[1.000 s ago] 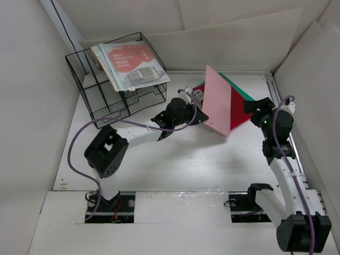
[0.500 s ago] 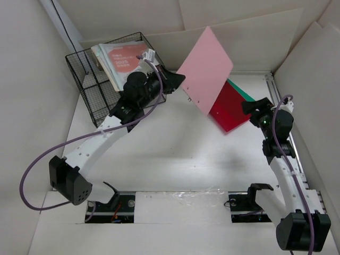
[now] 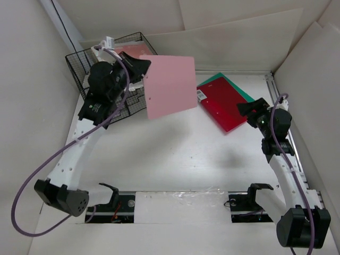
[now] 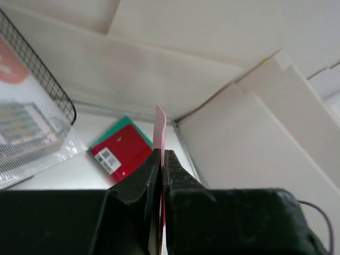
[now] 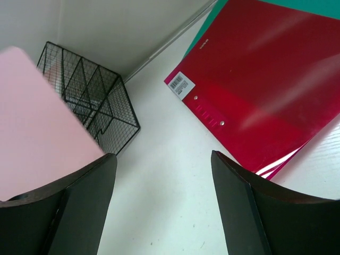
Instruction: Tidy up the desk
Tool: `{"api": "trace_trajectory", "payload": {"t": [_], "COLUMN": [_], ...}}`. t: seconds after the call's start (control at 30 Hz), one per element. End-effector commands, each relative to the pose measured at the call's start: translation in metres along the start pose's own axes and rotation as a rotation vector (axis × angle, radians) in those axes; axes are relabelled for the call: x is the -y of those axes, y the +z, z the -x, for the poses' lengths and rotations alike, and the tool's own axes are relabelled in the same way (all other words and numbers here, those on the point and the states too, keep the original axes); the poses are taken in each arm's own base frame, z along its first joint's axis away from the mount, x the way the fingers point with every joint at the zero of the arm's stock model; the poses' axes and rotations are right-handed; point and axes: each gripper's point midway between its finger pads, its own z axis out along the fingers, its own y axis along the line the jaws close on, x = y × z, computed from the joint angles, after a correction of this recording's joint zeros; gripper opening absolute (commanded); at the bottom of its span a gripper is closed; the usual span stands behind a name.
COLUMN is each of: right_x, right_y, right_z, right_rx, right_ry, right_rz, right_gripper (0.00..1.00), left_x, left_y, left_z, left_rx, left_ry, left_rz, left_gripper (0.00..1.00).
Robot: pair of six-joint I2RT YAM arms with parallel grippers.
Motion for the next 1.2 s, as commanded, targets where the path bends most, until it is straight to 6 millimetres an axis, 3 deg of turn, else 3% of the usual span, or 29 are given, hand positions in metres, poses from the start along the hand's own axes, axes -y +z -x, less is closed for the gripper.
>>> {"api": "trace_trajectory", "payload": {"t": [0.0,0.03,0.17,0.2,0.23,0.27,0.33,0.4,0.5,0.57,0.63,0.67,0.73,0.83,0.97,1.1,1.17], "right_x": [-0.021,-0.020,-0.068,-0.091,-0.104,-0.123,-0.145,-0.171,-0.195,-0.209,-0.219,-0.222,-0.224,-0.232,-0.235,-0.250,-0.262], "right_y": [-0.003,-0.003,-0.003,-0.011,-0.015,-0.023,-0.039,-0.066,-0.096,-0.116,-0.123,-0.128,-0.119,-0.106,-0.081,-0.083,-0.086], "right_z": [0.011,0.008,-0.023,-0.050,-0.058,-0.054,-0.072,-0.074,-0.070,-0.084,-0.085,-0.096,-0.107,-0.103,-0.126,-0.139,-0.138], "right_rx": [0.022,0.014,-0.124,-0.212,-0.232,-0.200,-0.184,-0.143,-0.093,-0.114,-0.093,-0.116,-0.103,0.016,0.117,0.224,0.267], "right_ry": [-0.030,-0.031,-0.166,-0.219,-0.267,-0.347,-0.424,-0.511,-0.577,-0.616,-0.661,-0.697,-0.797,-0.871,-1.174,-1.270,-1.234], "right_rz": [0.078,0.086,0.297,0.377,0.408,0.444,0.469,0.534,0.621,0.691,0.718,0.727,0.692,0.561,0.339,0.244,0.232], "right_gripper": [0.77,0.77,0.78,0.80,0.81,0.83,0.87,0.92,0.96,0.98,0.99,0.99,0.99,0.99,0.99,0.99,0.99], "left_x": [0.052,0.054,0.057,0.059,0.059,0.061,0.061,0.056,0.051,0.049,0.040,0.038,0.028,0.023,0.021,0.025,0.026], "left_y": [-0.045,-0.050,-0.059,-0.059,-0.059,-0.061,-0.058,-0.056,-0.051,-0.047,-0.035,-0.032,-0.020,-0.006,0.006,0.011,0.011], "left_z": [0.066,0.066,0.068,0.067,0.063,0.065,0.062,0.065,0.064,0.061,0.054,0.052,0.044,0.038,0.032,0.031,0.030], "left_rx": [0.181,0.181,0.184,0.176,0.158,0.157,0.137,0.143,0.130,0.119,0.098,0.091,0.068,0.040,-0.013,-0.029,-0.035], "left_ry": [0.028,0.028,0.028,0.020,0.021,0.007,0.006,0.001,-0.002,-0.003,-0.005,-0.006,-0.008,-0.010,-0.015,-0.025,-0.035], "left_rz": [-0.099,-0.099,-0.102,-0.111,-0.117,-0.118,-0.113,-0.074,-0.048,-0.037,-0.017,-0.011,0.011,0.025,0.044,0.031,0.025], "left_gripper": [0.00,0.00,0.00,0.00,0.00,0.00,0.00,0.00,0.00,0.00,0.00,0.00,0.00,0.00,0.00,0.00,0.00]}}
